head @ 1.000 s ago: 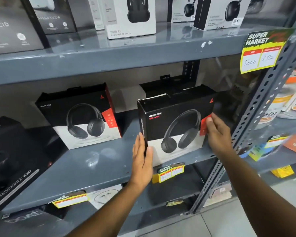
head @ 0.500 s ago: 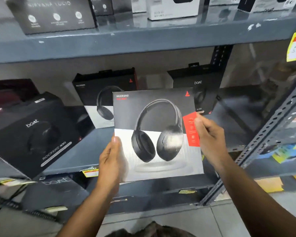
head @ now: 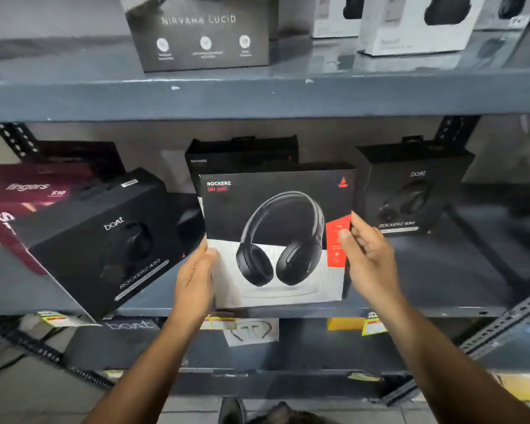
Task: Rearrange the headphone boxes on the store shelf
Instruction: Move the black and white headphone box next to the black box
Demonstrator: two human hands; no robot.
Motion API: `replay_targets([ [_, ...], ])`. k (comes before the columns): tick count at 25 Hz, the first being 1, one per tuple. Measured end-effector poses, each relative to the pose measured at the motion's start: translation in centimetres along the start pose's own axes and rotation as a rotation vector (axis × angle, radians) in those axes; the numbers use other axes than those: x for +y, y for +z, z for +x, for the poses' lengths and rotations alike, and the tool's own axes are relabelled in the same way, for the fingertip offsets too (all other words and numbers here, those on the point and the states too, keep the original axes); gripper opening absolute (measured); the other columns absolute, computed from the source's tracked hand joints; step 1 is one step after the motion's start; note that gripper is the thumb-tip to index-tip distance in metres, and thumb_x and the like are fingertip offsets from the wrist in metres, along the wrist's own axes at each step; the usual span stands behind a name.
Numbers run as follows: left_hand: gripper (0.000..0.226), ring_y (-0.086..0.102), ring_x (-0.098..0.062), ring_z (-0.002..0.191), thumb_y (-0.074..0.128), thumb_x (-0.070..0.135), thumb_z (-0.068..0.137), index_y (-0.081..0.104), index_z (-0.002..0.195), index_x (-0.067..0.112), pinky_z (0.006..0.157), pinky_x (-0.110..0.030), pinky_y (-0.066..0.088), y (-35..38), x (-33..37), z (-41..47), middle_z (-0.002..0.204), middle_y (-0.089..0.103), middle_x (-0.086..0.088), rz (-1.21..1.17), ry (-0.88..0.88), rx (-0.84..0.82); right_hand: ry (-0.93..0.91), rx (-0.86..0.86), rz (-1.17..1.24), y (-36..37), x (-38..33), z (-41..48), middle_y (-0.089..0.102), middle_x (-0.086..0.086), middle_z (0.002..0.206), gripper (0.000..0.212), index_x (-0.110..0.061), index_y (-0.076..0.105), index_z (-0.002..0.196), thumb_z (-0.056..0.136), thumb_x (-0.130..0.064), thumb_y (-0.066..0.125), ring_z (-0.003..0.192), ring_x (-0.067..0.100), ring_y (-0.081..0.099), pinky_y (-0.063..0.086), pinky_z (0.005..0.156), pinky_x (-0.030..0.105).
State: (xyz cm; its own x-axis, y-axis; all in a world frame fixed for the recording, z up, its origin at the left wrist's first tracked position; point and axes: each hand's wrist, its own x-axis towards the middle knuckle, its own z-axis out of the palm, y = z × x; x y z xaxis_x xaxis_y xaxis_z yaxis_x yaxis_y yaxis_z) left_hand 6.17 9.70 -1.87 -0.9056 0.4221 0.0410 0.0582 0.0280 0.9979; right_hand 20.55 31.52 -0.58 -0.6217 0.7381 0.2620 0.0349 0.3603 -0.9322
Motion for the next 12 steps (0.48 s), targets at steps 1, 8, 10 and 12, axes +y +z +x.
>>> replay_targets([
  [1, 0.037, 0.059, 0.009, 0.111, 0.048, 0.010, 0.097, 0.059, 0.131, 0.015, 0.102, -0.017, 0.044, -0.5, -0.3, 1.2, 0.123, 0.068, 0.018, 0.016, 0.021, -0.023, 0.018, -0.028, 0.010, 1.0, 0.1, 0.4, 0.064, -0.001, 0.107, 0.063, -0.083, 0.051, 0.101, 0.098, -0.020, 0.058, 0.092, -0.006, 0.063, 0.047, 0.083, 0.006],
  [8, 0.065, 0.065, -0.015, 0.107, 0.062, 0.004, 0.075, 0.052, 0.136, 0.025, 0.104, -0.046, 0.048, -3.7, -3.2, 7.5, 0.115, 0.072, 0.006, -0.003, -0.045, -0.043, -0.003, -0.121, 0.021, 6.4, 0.9, 3.1, 0.068, 0.009, 0.127, 0.057, -0.069, 0.050, 0.122, 0.094, -0.019, 0.060, 0.107, -0.005, 0.066, 0.050, 0.106, 0.037],
  [10, 0.071, 0.065, -0.017, 0.109, 0.060, -0.004, 0.074, 0.050, 0.137, 0.026, 0.104, -0.047, 0.048, -3.9, -3.7, 8.6, 0.116, 0.072, 0.004, -0.013, -0.077, -0.021, 0.001, -0.113, -0.011, 7.3, 1.0, 3.8, 0.067, 0.007, 0.127, 0.055, -0.074, 0.048, 0.119, 0.089, -0.030, 0.061, 0.107, -0.006, 0.065, 0.049, 0.107, 0.037],
  [12, 0.076, 0.063, -0.018, 0.117, 0.055, -0.014, 0.078, 0.045, 0.141, 0.028, 0.103, -0.042, 0.049, -4.0, -4.0, 9.3, 0.124, 0.068, 0.002, -0.011, -0.090, -0.025, 0.023, -0.121, -0.012, 7.9, 1.0, 4.1, 0.066, 0.004, 0.126, 0.055, -0.076, 0.047, 0.117, 0.087, -0.032, 0.060, 0.106, -0.011, 0.064, 0.049, 0.103, 0.028],
])
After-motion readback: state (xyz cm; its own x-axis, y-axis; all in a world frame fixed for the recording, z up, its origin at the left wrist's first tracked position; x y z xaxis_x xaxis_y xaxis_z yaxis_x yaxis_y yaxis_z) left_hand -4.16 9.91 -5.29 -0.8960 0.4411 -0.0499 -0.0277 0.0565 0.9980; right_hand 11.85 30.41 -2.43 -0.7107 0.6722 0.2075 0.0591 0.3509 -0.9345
